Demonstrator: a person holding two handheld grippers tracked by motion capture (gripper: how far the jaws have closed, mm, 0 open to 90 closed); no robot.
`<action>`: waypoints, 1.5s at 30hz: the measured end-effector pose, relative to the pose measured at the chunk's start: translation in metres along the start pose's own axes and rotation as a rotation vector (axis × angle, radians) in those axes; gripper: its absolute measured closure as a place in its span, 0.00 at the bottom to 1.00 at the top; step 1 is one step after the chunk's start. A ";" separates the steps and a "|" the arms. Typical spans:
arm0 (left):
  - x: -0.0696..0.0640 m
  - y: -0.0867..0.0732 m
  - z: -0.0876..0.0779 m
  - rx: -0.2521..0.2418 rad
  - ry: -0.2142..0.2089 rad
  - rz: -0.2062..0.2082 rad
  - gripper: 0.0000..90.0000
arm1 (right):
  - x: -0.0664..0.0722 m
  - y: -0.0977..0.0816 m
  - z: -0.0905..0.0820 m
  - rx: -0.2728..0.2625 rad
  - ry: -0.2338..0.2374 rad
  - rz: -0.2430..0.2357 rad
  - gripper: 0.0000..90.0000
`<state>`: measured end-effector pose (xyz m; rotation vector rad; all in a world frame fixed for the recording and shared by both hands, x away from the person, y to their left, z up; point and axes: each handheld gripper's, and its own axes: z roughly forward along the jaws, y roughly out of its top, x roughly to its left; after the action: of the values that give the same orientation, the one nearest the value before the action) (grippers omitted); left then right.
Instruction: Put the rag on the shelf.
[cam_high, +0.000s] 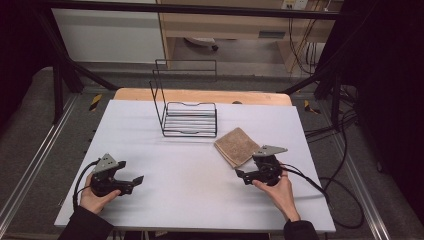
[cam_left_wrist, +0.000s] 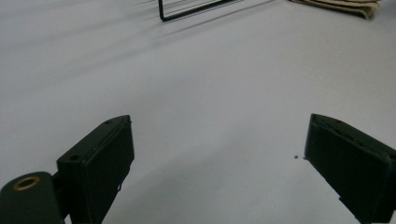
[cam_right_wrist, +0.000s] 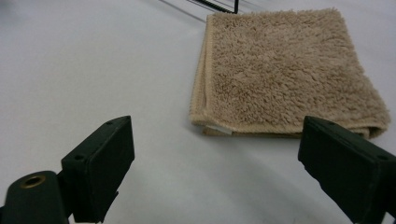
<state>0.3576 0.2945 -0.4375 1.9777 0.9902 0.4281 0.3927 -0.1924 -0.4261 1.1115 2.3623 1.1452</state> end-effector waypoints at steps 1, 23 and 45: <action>0.000 0.000 0.000 0.000 0.000 0.000 0.09 | 0.000 0.000 0.000 0.000 0.000 0.000 0.15; 0.000 -0.001 0.002 0.007 -0.001 -0.001 0.10 | -0.003 0.014 0.045 0.083 -0.027 -0.033 0.55; -0.001 -0.001 0.003 0.013 -0.006 0.005 0.11 | -0.004 0.013 0.047 0.102 -0.076 -0.064 0.81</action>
<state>0.3585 0.2926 -0.4397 1.9926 0.9870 0.4194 0.4279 -0.1653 -0.4470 1.0833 2.4027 0.9538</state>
